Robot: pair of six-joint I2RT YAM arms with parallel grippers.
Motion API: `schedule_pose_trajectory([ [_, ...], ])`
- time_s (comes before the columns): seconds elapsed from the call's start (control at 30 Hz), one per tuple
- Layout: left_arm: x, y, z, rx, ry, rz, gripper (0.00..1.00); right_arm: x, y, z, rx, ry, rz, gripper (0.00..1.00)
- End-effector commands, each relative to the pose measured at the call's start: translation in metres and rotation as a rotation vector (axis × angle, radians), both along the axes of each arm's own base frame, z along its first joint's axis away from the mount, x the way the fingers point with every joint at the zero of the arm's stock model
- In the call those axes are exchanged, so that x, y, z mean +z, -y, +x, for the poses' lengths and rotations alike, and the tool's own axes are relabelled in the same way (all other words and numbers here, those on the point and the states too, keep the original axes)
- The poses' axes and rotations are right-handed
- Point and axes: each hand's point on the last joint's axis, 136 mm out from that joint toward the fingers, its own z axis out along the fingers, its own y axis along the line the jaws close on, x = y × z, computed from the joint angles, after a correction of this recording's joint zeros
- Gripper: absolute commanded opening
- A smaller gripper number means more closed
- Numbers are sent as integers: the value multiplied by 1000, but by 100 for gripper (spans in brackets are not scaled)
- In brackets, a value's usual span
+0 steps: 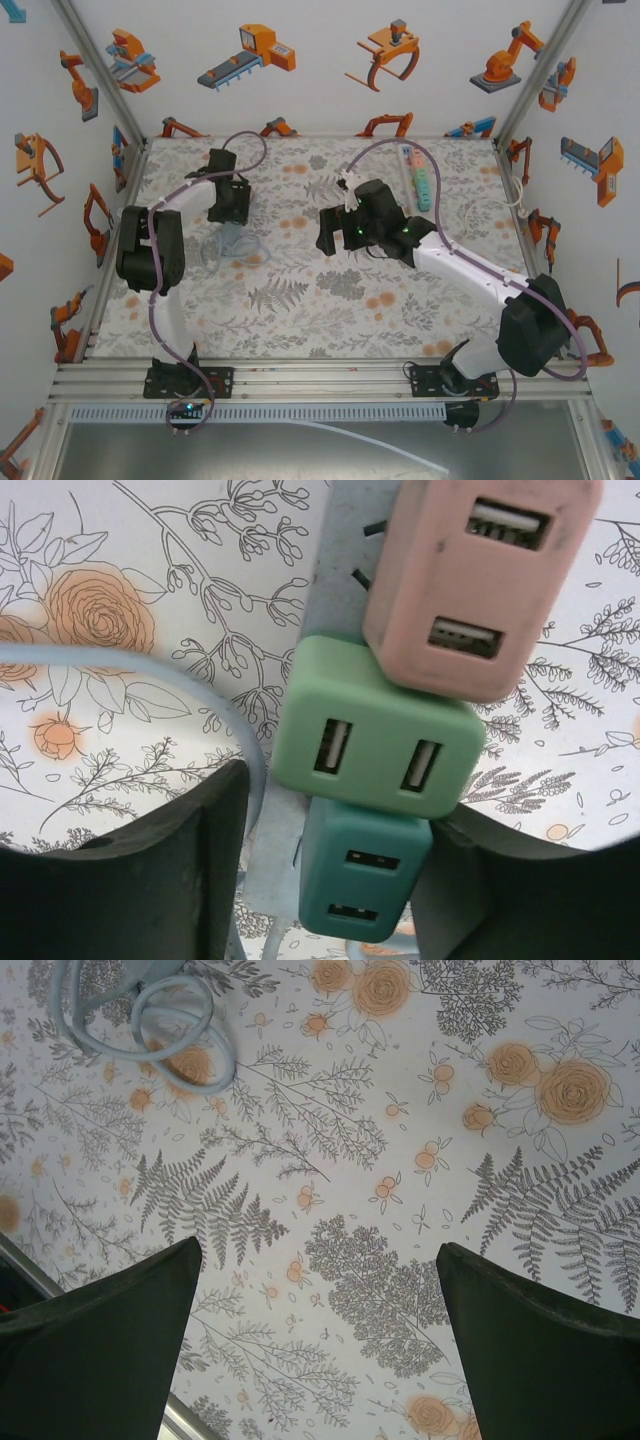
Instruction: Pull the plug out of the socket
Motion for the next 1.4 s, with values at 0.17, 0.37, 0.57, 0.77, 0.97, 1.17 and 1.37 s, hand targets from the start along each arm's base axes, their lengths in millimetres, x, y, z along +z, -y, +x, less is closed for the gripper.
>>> schedule_pose_trajectory([
  [0.17,-16,-1,-17,-54,-113,24,34,23,-6,7,3,59,35,91],
  [0.37,-4,28,-30,-182,-109,-62,34,30,0,8,-19,91,30,91],
  [0.57,24,85,-61,-467,-34,-125,31,45,22,7,-81,181,7,93],
  [0.77,35,157,-117,-806,-25,-238,31,71,71,5,-243,330,-47,99],
  [0.97,22,214,-197,-1166,6,-166,32,98,152,-9,-547,472,-75,100],
  [1.17,13,226,-225,-1327,148,37,22,110,206,-36,-709,565,-29,100],
  [1.37,8,233,-239,-1379,137,49,39,115,219,-48,-736,607,-4,100],
])
